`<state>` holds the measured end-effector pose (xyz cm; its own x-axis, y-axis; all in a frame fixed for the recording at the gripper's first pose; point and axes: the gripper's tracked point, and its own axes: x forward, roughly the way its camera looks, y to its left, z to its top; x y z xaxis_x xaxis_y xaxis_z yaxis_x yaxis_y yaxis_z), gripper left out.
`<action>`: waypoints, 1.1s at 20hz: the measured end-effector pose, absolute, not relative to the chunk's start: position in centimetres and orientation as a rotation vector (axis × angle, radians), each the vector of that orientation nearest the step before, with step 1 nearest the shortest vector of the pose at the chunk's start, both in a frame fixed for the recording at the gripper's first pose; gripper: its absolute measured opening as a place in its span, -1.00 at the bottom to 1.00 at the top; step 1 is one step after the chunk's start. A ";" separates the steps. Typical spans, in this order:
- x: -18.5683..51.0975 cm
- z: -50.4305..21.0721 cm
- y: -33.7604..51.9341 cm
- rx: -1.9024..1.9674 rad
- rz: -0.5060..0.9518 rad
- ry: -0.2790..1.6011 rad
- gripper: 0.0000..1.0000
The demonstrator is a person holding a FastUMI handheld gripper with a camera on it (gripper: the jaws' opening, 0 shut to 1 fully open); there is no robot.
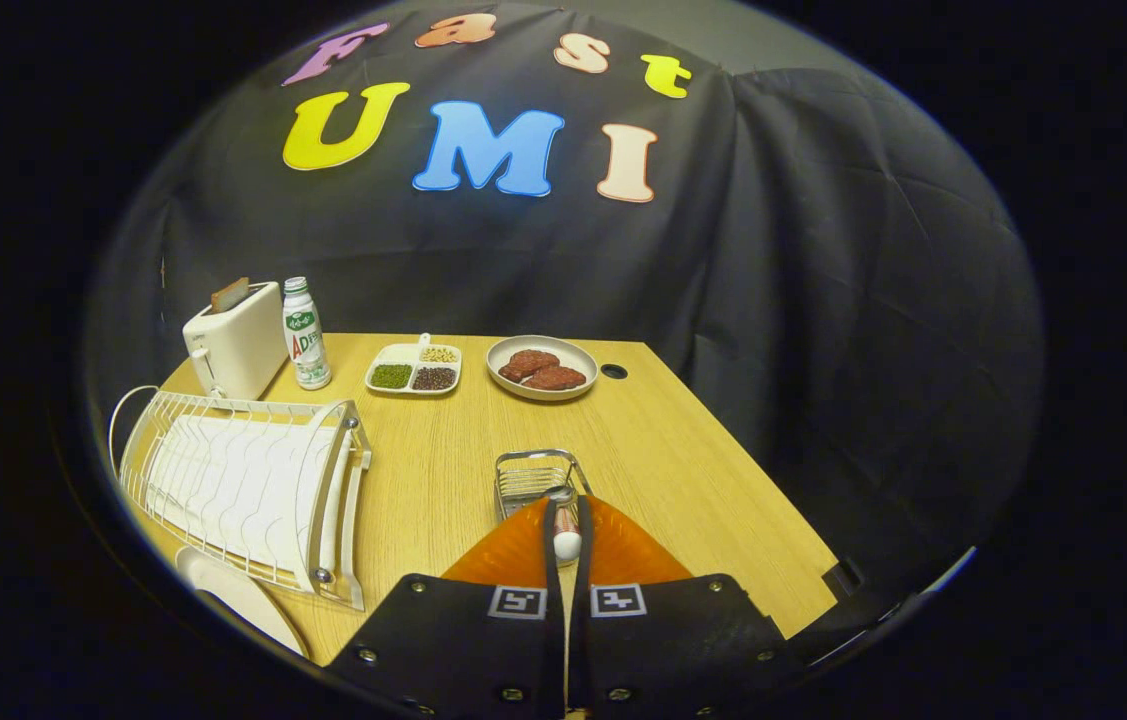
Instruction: Take the plate from the dish rack, then take the spoon from the basket and place it into the plate.
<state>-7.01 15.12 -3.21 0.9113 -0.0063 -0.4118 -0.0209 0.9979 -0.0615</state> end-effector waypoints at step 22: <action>-22.8 6.4 33.8 -0.193 0.504 0.213 -0.96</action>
<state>-22.84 33.78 6.36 0.8543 0.4565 -0.2485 -0.4964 0.8583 -0.1302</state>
